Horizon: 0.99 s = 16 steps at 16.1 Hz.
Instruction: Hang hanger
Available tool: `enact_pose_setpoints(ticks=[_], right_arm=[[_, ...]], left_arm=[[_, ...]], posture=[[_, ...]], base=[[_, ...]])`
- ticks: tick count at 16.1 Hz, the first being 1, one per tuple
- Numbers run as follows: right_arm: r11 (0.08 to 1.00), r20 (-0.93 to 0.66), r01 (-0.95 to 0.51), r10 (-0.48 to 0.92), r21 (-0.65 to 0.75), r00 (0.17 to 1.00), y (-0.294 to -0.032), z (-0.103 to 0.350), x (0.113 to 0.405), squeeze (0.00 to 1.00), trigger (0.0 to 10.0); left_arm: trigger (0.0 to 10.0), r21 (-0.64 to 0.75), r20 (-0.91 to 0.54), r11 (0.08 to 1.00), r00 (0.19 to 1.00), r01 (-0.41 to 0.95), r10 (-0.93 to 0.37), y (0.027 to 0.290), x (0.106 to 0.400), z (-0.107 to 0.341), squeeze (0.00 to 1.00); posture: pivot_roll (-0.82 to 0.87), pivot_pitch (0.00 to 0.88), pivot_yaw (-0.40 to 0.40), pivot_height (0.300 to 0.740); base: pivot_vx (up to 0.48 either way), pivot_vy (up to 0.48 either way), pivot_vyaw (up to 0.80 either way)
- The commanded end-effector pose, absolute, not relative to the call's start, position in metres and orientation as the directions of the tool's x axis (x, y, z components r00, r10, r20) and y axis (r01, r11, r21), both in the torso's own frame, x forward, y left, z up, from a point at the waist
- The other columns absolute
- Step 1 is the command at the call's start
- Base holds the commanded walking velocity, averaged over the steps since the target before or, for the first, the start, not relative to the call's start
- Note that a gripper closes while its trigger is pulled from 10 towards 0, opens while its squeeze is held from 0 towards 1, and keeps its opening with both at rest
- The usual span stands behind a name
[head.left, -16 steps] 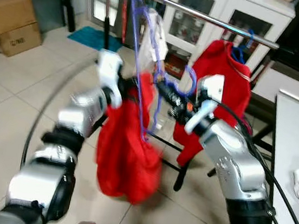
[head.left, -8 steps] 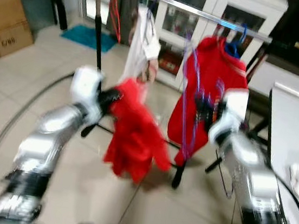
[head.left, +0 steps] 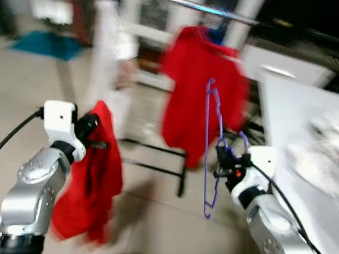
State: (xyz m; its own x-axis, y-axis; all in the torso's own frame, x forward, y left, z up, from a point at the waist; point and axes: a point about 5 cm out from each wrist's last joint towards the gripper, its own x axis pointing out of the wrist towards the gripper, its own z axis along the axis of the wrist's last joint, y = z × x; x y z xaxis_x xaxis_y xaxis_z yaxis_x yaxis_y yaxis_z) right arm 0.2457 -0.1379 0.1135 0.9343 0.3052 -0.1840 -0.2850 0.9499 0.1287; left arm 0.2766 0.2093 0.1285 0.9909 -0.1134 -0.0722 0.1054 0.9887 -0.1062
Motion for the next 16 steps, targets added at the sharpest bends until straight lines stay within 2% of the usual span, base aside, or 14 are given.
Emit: enact_pose_setpoints(ticks=[1,2,3,4,5,6,9,11,13,14,15,16], right_arm=[[0.957,-0.187,-0.263,0.283,0.126,0.941,-0.141,0.116,0.242,0.00,10.0],[0.956,-0.187,-0.262,0.283,0.129,0.941,-0.141,0.116,0.242,0.00,10.0],[0.956,-0.192,-0.264,0.286,0.132,0.939,-0.143,0.117,0.241,0.00,10.0],[0.954,-0.194,-0.268,0.291,0.136,0.937,-0.142,0.119,0.241,0.00,10.0],[0.949,-0.191,-0.290,0.310,0.127,0.931,-0.141,0.124,0.241,0.00,10.0],[0.946,-0.184,-0.298,0.317,0.128,0.930,-0.140,0.127,0.242,0.00,10.0],[0.934,-0.109,-0.300,0.324,0.196,0.940,-0.139,0.139,0.244,0.00,10.0],[0.933,-0.093,-0.275,0.303,0.232,0.949,-0.140,0.144,0.245,0.00,10.0],[0.940,-0.080,-0.237,0.264,0.247,0.961,-0.141,0.148,0.246,0.00,10.0],[0.934,-0.065,-0.217,0.244,0.283,0.968,-0.140,0.150,0.245,0.00,10.0],[0.940,-0.062,-0.196,0.221,0.280,0.973,-0.141,0.150,0.245,0.00,10.0],[0.942,-0.048,-0.187,0.208,0.279,0.977,-0.142,0.155,0.244,0.00,10.0]], left_arm=[[10.0,-0.084,0.011,0.995,0.998,0.060,-0.059,0.209,0.279,0.142,0.09],[10.0,-0.075,0.017,0.997,1.000,0.007,-0.006,0.211,0.279,0.141,0.14],[10.0,-0.004,-0.076,0.999,0.996,-0.044,0.043,0.211,0.280,0.135,0.15],[10.0,0.003,-0.142,1.000,0.990,0.016,-0.016,0.208,0.281,0.132,0.03],[10.0,-0.084,-0.076,0.980,0.980,0.180,-0.186,0.201,0.278,0.142,0.00],[10.0,-0.138,-0.077,0.961,0.965,0.238,-0.250,0.198,0.275,0.143,0.00],[10.0,-0.071,-0.113,0.969,0.964,0.235,-0.241,0.194,0.276,0.145,0.00],[10.0,-0.026,-0.046,0.973,0.972,0.230,-0.231,0.188,0.281,0.155,0.00],[10.0,-0.078,0.055,0.971,0.974,0.224,-0.220,0.187,0.286,0.167,0.00],[10.0,-0.073,0.127,0.982,0.978,0.177,-0.166,0.187,0.288,0.172,0.00],[10.0,-0.070,0.146,0.985,0.979,0.155,-0.144,0.186,0.288,0.173,0.00],[10.0,-0.032,0.120,0.983,0.977,0.183,-0.178,0.180,0.290,0.171,0.00]], posture=[[0.05,0.000,-0.042,0.740],[0.05,0.000,-0.040,0.740],[0.05,0.000,-0.042,0.740],[0.05,0.000,-0.043,0.740],[0.05,0.000,-0.047,0.740],[0.04,0.000,-0.047,0.740],[0.05,0.000,-0.050,0.740],[0.05,0.000,-0.044,0.740],[0.04,0.000,-0.029,0.740],[0.04,0.000,-0.025,0.740],[0.03,0.000,-0.019,0.740],[0.02,0.000,-0.007,0.740]], base=[[0.000,0.000,-0.80],[0.000,0.000,-0.80],[0.000,0.000,-0.80],[0.000,0.000,-0.80],[0.000,0.000,-0.80],[0.000,0.000,-0.80],[0.000,0.000,-0.80],[0.000,0.000,-0.80],[0.000,0.000,-0.80],[0.292,0.000,-0.80],[0.292,0.000,-0.80],[0.000,0.000,-0.80]])
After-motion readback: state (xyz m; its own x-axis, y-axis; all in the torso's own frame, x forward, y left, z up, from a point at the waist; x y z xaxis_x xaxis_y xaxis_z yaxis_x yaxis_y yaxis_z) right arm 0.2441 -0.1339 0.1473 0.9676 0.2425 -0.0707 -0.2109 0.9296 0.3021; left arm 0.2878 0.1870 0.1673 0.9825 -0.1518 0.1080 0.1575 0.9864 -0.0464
